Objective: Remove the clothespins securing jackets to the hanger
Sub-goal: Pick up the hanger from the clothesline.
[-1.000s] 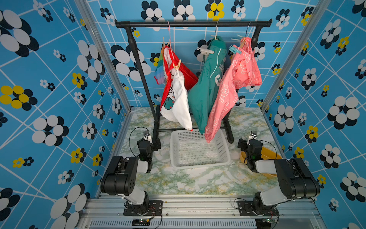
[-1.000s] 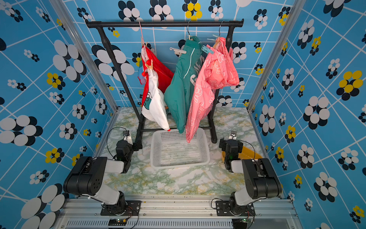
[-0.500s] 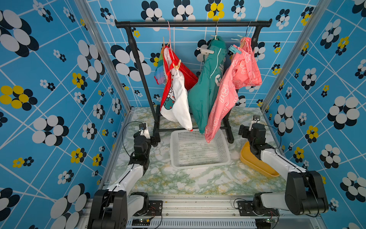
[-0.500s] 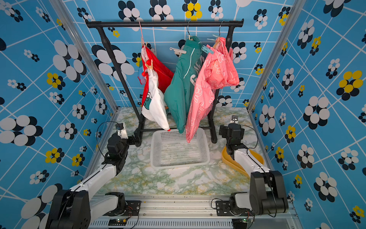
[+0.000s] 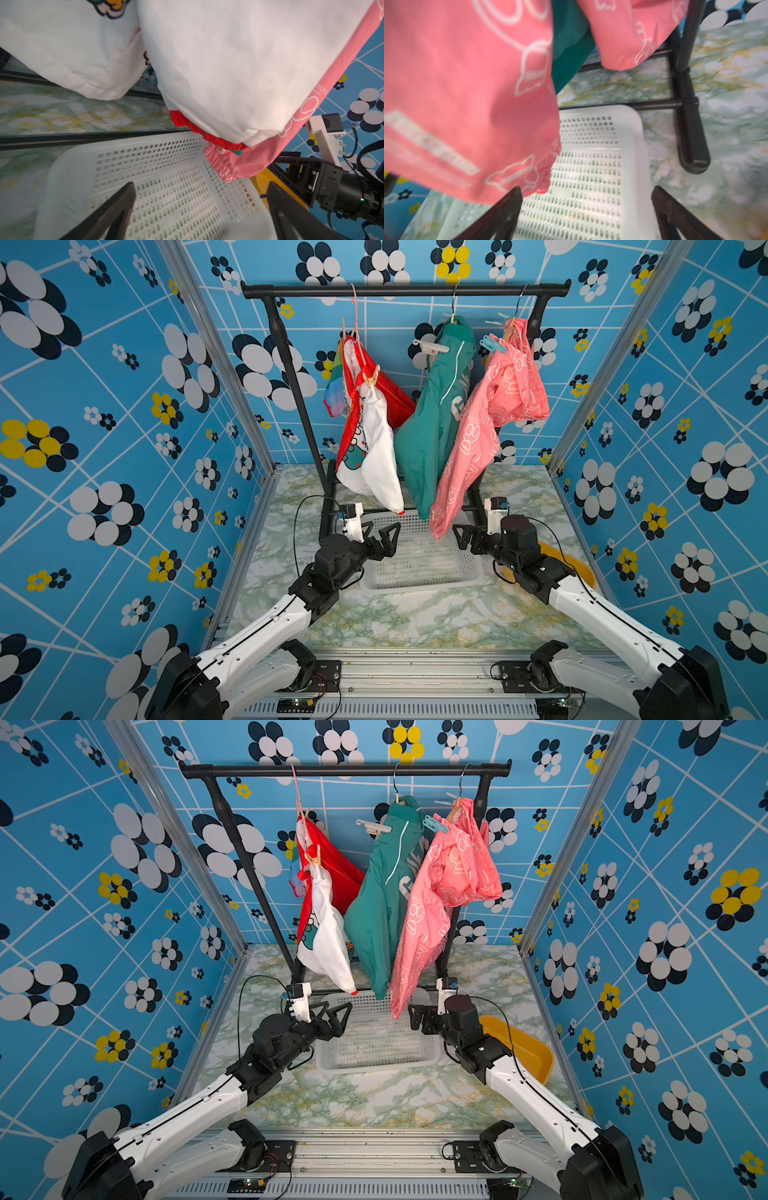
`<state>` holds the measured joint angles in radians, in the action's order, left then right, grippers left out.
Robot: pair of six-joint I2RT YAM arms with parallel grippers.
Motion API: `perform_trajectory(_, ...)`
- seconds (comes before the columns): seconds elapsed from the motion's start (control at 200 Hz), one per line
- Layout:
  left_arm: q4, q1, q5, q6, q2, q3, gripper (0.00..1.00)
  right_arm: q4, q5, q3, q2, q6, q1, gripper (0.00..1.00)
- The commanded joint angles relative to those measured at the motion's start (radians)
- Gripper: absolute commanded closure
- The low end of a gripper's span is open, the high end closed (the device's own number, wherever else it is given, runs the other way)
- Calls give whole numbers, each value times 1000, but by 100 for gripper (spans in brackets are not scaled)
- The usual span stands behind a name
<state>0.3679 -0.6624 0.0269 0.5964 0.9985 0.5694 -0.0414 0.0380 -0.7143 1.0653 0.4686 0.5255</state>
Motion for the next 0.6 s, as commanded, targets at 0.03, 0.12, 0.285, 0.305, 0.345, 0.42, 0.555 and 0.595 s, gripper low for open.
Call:
perform_trajectory(0.03,19,-97,87,94,56,11,1,18,9,45,-3,201,70,1)
perform_trajectory(0.12,217,-110,18,96,109,-41,0,-24,62,35,-3,240,72,1)
perform_trajectory(0.285,439,-110,-115,56,134,-104,1,-120,77,-22,52,258,68,1)
perform_trajectory(0.305,421,-110,-125,49,137,-91,1,-123,64,-29,62,252,68,1)
perform_trajectory(0.345,380,-110,-165,28,144,-57,0,-128,55,-41,79,251,68,1)
perform_trajectory(0.42,290,-128,-210,-30,157,13,0,-140,78,-37,88,277,68,1)
perform_trajectory(0.555,256,-163,-187,-75,156,32,1,-147,108,-23,65,291,70,1)
perform_trajectory(0.595,256,-164,-164,-64,153,24,0,-136,98,-20,64,284,71,1)
